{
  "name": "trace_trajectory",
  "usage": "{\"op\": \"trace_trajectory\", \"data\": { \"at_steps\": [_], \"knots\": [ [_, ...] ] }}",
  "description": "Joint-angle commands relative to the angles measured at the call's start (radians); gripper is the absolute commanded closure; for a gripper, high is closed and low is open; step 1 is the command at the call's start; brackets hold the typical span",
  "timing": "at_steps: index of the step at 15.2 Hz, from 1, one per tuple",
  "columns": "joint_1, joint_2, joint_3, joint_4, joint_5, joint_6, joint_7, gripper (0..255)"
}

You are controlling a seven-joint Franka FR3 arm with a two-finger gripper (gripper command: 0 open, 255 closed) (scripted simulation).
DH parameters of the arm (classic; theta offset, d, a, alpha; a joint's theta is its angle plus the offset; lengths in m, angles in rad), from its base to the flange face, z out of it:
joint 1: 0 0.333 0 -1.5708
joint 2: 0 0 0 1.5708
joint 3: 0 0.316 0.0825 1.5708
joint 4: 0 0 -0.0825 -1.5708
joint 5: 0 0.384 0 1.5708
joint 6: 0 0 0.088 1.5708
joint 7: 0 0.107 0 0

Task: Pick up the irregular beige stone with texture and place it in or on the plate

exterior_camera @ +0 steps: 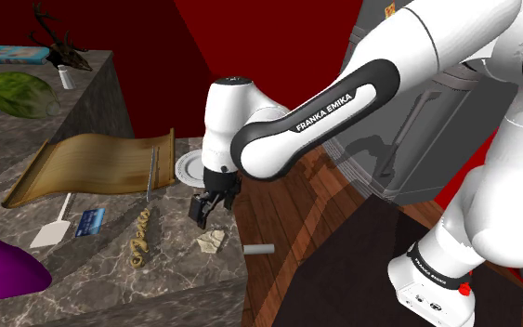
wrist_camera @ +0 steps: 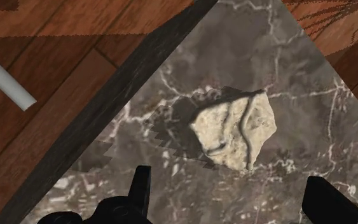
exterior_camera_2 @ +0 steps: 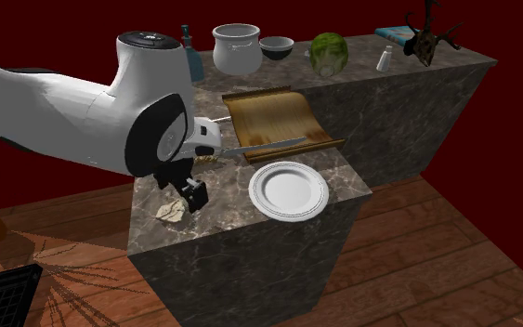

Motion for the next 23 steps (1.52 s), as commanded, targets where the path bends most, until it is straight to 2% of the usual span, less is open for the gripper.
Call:
{"op": "trace_trajectory", "data": {
  "at_steps": [1, 9, 16, 17, 23],
  "knots": [
    [0.027, 0.064, -0.002, 0.048, -0.034, 0.017, 0.031, 0],
    [0.055, 0.143, -0.021, 0.042, -0.071, 0.099, 0.056, 0],
    [0.055, 0.143, -0.021, 0.042, -0.07, 0.099, 0.056, 0],
    [0.055, 0.143, -0.021, 0.042, -0.07, 0.099, 0.056, 255],
    [0.054, 0.144, -0.021, 0.04, -0.071, 0.102, 0.055, 255]
  ]
}}
